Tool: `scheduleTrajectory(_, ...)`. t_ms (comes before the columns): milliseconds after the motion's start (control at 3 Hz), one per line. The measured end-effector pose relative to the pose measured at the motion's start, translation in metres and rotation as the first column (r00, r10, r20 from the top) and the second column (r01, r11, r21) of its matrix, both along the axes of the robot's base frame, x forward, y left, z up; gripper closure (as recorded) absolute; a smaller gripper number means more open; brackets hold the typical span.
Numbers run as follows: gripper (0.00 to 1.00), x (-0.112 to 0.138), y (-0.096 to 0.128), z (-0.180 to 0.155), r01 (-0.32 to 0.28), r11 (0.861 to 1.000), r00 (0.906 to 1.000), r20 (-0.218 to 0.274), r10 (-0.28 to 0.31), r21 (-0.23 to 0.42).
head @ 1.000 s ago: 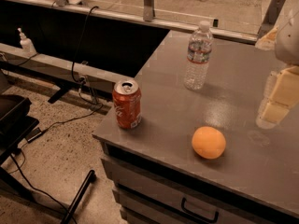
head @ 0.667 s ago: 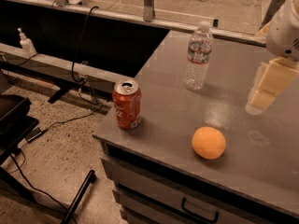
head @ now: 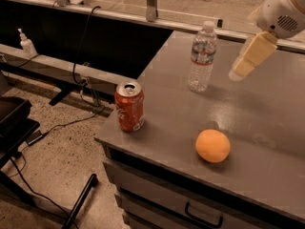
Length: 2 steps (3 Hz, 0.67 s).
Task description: Pick water bottle
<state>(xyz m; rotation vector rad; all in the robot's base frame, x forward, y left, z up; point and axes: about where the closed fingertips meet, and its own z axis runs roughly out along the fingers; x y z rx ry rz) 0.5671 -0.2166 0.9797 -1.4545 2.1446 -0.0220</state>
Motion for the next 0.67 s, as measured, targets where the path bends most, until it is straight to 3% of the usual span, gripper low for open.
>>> scheduleTrajectory(333, 0.0, 0.026, 0.018, -0.008, -0.02, 0.986, 0.9998, 0.012, 0.018, 0.163)
scheduleTrajectory(667, 0.0, 0.041, 0.036, -0.016, -0.068, 0.949, 0.9971, 0.053, 0.054, 0.309)
